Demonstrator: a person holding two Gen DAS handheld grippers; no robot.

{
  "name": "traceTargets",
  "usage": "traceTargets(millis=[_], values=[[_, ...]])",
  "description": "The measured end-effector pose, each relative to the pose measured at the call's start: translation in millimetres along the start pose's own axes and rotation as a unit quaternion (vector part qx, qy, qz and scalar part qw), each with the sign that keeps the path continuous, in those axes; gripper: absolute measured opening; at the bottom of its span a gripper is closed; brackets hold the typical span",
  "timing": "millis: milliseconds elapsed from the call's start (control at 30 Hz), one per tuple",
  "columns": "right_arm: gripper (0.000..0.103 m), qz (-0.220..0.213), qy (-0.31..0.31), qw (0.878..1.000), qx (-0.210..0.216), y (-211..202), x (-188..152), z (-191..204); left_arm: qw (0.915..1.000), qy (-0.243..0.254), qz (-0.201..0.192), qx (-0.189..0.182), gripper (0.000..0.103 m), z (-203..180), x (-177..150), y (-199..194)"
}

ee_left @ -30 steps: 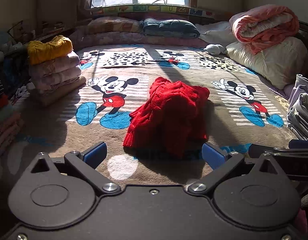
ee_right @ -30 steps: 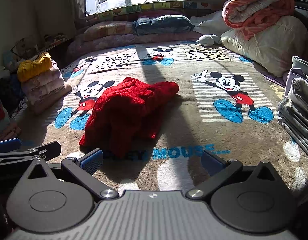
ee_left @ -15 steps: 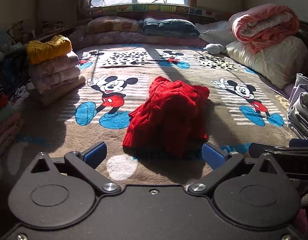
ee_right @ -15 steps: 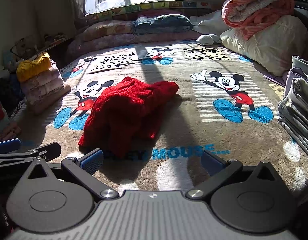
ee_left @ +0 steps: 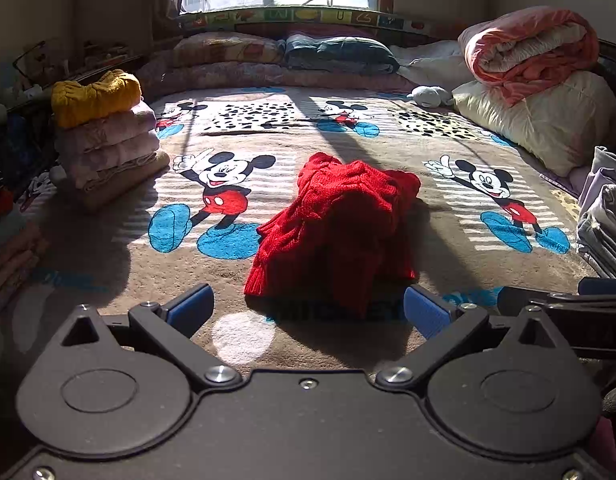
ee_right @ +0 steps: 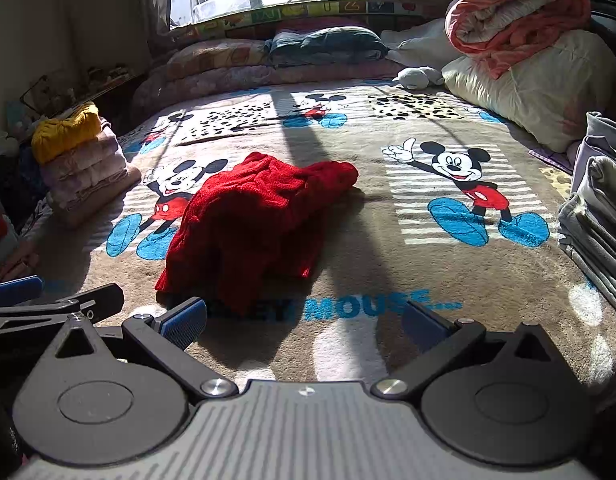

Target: Fold clothes

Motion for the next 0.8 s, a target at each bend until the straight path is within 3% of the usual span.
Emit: traceTargets(millis=[800], values=[[0.103,0.018,0.004,1.0,0.013,37,12,-7,0.9997,0.014,0.017,0.01,0.102,-6,13,37]])
Point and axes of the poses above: each gripper's, at about its wrist camera, not at the fingertips, and y roughly the way its jaws point, z to its left, x to its top, the point moved 2 cm from there along y, roughly the way its jaws point, and after that the axes turned 5 degrees about x, right-handed, at the moved point
